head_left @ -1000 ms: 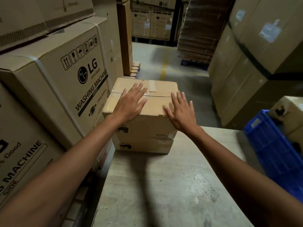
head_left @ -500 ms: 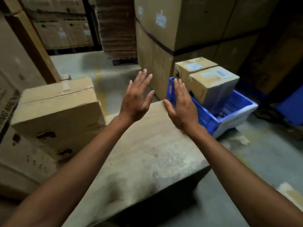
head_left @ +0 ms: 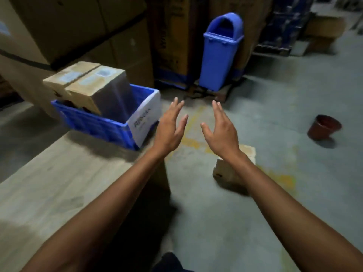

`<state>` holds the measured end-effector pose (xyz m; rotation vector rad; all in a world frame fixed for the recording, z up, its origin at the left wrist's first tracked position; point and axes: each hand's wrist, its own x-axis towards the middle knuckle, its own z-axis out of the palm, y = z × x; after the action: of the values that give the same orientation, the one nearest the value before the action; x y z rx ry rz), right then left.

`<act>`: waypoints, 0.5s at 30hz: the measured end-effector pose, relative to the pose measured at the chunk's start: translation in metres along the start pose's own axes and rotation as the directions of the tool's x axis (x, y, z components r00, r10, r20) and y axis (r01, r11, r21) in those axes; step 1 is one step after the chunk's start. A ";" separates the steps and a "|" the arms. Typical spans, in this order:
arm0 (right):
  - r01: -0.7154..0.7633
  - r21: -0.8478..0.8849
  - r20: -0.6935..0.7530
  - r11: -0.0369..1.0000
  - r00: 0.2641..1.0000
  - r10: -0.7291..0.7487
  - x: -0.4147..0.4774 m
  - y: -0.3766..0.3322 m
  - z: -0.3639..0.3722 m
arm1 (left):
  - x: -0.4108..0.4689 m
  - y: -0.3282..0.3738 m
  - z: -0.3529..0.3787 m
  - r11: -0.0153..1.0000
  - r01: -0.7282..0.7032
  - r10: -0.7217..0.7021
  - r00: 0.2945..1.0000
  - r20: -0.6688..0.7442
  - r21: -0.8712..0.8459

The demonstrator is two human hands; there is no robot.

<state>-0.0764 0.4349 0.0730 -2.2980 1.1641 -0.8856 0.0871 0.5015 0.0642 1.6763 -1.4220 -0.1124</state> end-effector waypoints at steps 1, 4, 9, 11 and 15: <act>-0.049 0.003 -0.013 0.999 0.999 0.049 0.000 0.019 -0.009 | 0.008 0.004 0.020 0.990 0.086 -0.083 0.996 0.030 -0.110; -0.227 0.087 0.016 0.970 0.974 0.226 0.004 0.078 -0.029 | 0.037 0.010 0.073 0.677 0.478 -0.420 0.875 0.239 -0.559; -0.586 0.522 0.183 0.620 0.787 0.589 0.026 0.181 -0.034 | 0.096 -0.029 0.155 0.180 0.701 -0.534 0.659 0.530 -0.690; -0.654 0.619 0.260 0.436 0.694 0.672 0.038 0.218 -0.032 | 0.118 -0.050 0.190 0.152 0.739 -0.548 0.616 0.566 -0.656; -0.694 0.686 0.326 0.216 0.559 0.762 0.074 0.284 -0.024 | 0.164 -0.087 0.260 0.134 0.821 -0.620 0.506 0.599 -0.555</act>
<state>-0.2192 0.2119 -0.0566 -0.7948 1.3422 -0.8187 0.0545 0.2136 -0.0707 1.3644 -0.3097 -1.3862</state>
